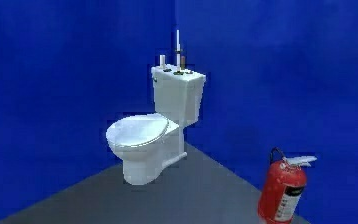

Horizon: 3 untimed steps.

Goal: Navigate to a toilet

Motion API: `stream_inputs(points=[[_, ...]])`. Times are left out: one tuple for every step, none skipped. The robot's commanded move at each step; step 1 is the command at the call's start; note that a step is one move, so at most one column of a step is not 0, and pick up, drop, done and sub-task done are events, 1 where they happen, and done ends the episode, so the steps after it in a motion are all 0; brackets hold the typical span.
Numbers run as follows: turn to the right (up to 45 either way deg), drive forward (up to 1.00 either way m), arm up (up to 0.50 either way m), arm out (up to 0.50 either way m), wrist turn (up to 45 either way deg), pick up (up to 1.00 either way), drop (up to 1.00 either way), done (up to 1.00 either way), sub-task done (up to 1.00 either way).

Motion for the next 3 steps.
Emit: stream_inputs(points=[[-6.0,0.0,0.0,0.0,0.0,0.0,0.0,0.0,0.0],[0.0,0.5,0.0,0.0,0.0,0.0,0.0,0.0,0.0],[-9.0,0.0,0.0,0.0,0.0,0.0,0.0,0.0,0.0]])
